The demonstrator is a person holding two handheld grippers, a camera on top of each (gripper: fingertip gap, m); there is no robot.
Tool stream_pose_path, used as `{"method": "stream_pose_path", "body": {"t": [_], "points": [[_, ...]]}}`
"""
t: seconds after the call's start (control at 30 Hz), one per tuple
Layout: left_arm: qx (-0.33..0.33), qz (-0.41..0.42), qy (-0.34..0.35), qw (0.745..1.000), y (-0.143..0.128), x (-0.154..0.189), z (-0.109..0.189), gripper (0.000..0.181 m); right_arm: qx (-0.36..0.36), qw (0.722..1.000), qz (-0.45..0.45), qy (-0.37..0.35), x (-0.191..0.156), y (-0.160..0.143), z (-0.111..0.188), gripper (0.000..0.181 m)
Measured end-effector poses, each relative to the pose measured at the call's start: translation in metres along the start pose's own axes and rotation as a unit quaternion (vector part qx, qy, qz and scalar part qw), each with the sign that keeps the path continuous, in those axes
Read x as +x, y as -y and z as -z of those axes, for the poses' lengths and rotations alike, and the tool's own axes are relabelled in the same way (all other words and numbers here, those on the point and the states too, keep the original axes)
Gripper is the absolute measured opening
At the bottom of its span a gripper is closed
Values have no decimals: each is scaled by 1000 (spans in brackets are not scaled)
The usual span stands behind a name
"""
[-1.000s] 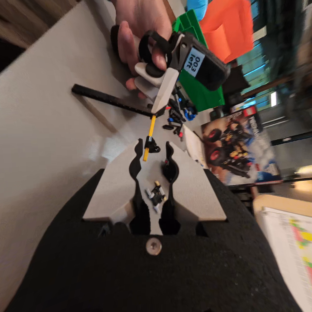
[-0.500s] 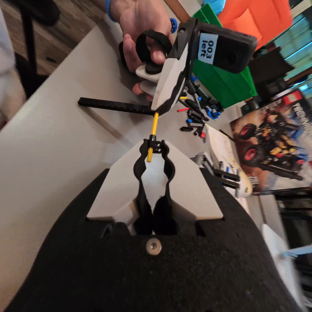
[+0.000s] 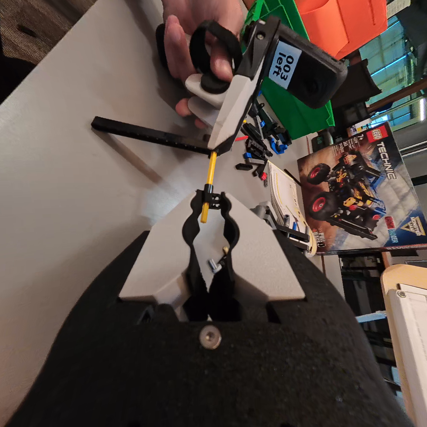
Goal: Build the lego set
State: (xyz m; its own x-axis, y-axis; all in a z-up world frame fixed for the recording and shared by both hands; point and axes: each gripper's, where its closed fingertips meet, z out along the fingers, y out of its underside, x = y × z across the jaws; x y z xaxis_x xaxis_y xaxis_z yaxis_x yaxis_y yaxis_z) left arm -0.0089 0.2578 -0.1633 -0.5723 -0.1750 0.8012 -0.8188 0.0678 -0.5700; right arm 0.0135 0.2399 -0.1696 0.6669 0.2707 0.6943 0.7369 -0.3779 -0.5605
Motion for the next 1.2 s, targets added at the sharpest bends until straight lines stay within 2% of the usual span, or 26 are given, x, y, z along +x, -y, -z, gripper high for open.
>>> {"method": "stream_pose_path", "body": {"t": [0.13, 0.23, 0.4, 0.5, 0.67, 0.83, 0.97, 1.2], "points": [[3, 4, 7, 1000, 2, -3, -1, 5, 18, 996, -78, 37, -1, -3, -1, 15], [36, -11, 25, 999, 13, -5, -1, 5, 37, 992, -115, 32, 7, -8, 0, 14], [114, -49, 40, 991, 32, 2, 1, 6, 67, 988, -137, -1, 22, -6, 5, 14], [131, -65, 47, 988, 32, 4, 1, 12, 81, 985, -149, -16, 28, -8, 8, 15], [176, -91, 65, 978, 42, 6, 7, 5, 86, 986, -135, -46, 35, -8, 8, 15], [166, -117, 105, 973, 41, 3, 2, 5, 75, 990, -72, -97, 38, -11, 6, 14], [146, -146, 144, 968, 38, -2, 1, 5, 69, 991, -52, -104, 37, -14, 4, 15], [139, -137, 134, 972, 37, -4, 2, 5, 68, 991, -55, -100, 39, -13, 2, 14]]}}
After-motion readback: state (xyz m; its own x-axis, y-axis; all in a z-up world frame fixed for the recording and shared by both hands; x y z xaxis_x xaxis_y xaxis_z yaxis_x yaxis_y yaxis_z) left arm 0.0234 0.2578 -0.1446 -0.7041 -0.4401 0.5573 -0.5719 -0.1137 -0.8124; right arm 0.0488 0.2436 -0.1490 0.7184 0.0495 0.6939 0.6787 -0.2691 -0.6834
